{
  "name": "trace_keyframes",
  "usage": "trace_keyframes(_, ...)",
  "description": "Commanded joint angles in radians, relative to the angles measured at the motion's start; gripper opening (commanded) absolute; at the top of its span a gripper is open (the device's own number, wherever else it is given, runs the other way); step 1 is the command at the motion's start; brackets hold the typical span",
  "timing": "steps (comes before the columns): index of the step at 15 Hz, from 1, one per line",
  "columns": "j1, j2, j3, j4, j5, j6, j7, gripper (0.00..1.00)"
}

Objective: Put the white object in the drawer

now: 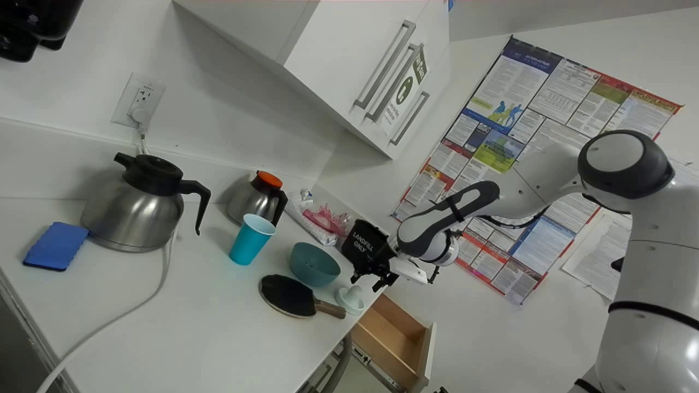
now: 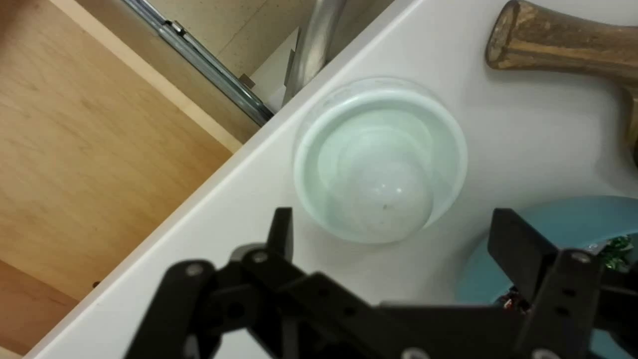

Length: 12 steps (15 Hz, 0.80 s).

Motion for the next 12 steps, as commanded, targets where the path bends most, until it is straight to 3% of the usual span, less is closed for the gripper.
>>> trace_keyframes(1, -0.005, 0.057, -0.007, 0.055, -0.002, -0.001, 0.003, 1.00)
trace_keyframes(12, -0.004, 0.127, 0.006, 0.103, 0.007, -0.022, 0.005, 1.00)
